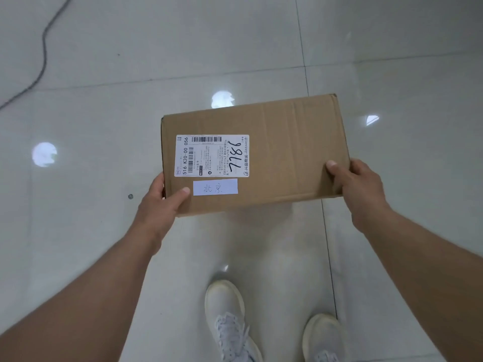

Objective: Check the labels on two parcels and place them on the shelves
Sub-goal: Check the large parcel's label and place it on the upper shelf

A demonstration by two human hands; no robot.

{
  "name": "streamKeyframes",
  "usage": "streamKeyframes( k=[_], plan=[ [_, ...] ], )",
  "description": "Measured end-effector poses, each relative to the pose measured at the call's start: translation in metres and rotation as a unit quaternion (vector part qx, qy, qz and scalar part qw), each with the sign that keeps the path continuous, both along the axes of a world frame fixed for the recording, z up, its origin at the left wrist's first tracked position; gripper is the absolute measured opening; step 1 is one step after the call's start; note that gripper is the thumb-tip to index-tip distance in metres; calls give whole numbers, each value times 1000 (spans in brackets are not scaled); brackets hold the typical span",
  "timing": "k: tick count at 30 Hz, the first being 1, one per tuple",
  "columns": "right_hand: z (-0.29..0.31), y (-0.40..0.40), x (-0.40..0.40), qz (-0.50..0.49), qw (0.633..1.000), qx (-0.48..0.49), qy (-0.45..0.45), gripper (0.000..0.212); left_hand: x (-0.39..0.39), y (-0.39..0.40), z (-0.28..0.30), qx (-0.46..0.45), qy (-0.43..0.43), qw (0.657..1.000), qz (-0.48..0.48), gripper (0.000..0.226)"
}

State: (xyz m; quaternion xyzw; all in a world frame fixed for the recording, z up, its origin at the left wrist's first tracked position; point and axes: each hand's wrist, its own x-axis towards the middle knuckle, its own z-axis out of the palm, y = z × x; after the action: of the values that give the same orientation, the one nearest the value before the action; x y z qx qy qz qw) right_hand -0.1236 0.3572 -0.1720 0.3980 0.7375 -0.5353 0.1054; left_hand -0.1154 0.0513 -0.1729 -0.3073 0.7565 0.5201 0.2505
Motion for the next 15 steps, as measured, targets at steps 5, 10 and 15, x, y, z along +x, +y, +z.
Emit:
streamKeyframes(
  k=[5, 10, 15],
  plan=[
    [53, 11, -2, -20, 999, -7, 48, 15, -10, 10, 59, 2, 59, 998, 9, 46],
    [127, 27, -1, -37, 996, -12, 82, 13, -14, 27, 134, 7, 107, 994, 7, 47],
    [210, 49, 5, -53, 992, -1, 116, 9, -8, 51, 221, 16, 146, 989, 9, 42]
  ],
)
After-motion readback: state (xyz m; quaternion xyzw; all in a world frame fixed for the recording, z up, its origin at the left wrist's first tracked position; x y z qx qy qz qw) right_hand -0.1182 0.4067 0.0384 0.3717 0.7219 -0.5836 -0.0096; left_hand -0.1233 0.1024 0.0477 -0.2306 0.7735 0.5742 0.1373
